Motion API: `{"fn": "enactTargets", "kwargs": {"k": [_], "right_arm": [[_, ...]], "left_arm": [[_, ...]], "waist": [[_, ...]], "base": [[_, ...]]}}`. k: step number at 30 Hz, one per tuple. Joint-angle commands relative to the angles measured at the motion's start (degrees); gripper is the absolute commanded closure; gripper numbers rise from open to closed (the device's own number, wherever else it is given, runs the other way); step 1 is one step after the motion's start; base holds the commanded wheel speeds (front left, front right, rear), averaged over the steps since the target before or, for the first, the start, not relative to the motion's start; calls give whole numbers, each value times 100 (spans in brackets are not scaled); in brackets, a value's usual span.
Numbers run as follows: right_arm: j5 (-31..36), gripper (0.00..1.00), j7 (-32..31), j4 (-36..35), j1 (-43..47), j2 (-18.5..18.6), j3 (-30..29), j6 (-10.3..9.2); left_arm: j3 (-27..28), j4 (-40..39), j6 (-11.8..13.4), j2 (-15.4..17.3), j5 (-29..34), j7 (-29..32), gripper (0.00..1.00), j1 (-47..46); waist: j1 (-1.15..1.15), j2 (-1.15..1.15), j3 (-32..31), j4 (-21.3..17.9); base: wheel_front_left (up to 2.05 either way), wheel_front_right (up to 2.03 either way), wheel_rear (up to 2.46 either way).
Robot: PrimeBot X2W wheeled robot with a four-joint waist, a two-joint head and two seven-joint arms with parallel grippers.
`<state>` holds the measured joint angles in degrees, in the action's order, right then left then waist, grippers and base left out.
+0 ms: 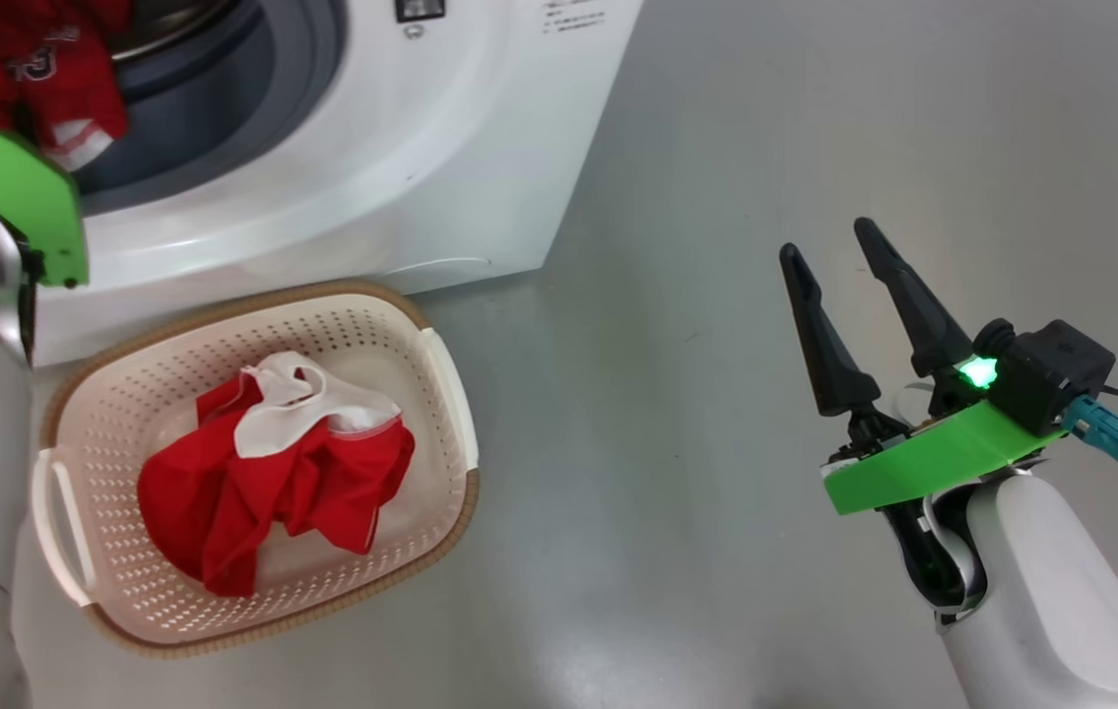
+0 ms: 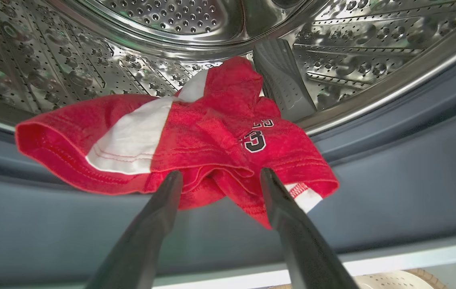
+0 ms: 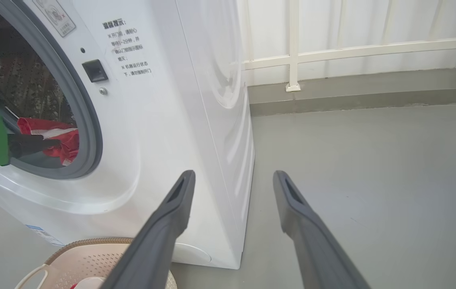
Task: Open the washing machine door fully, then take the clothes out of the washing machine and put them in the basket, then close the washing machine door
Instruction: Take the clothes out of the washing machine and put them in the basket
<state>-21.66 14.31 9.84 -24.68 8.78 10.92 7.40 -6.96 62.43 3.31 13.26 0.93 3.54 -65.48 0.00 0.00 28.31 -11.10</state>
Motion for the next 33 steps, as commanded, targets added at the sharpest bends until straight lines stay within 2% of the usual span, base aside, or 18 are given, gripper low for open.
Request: {"fn": "enactTargets", "kwargs": {"k": [1,13,25,26,27,28,29,31,32,33], "right_arm": [[-18,0,69,-135,20,-60,168,9],[-59,0,69,-113,-61,-178,414,9],[-90,0,69,-100,-99,-238,559,9],[-90,0,69,-100,-100,-241,561,9],[-89,0,69,-96,-100,-244,563,9],[-88,0,69,-92,-98,-247,563,9],[-86,0,69,-87,-95,-249,563,9],[-84,0,69,-81,-88,-248,555,9],[-83,0,69,-74,-84,-242,547,9],[-83,0,69,-71,-81,-237,544,9]], "left_arm": [[42,76,130,285,56,25,0,-231],[-154,825,272,658,186,70,0,-643],[-296,1039,320,899,177,-2,0,-744],[-305,1047,321,910,172,-11,2,-746],[-310,1055,321,919,162,-22,24,-742],[-316,1062,322,928,152,-37,51,-733],[-320,1068,327,936,142,-57,58,-724],[-319,1078,328,939,108,-111,78,-707],[-319,1085,326,935,73,-188,94,-682],[-314,1090,326,930,51,-217,100,-662]], "waist": [[0,0,62,-99],[0,0,181,-448],[0,0,289,-674],[0,0,295,-682],[0,0,294,-689],[0,0,289,-694],[0,0,282,-697],[0,0,268,-694],[0,0,244,-683],[0,0,229,-675]], "base": [[0,0,0],[0,0,0],[0,0,0],[0,0,0],[0,0,0],[0,0,0],[0,0,0],[0,0,0],[0,0,0],[0,0,0]]}}
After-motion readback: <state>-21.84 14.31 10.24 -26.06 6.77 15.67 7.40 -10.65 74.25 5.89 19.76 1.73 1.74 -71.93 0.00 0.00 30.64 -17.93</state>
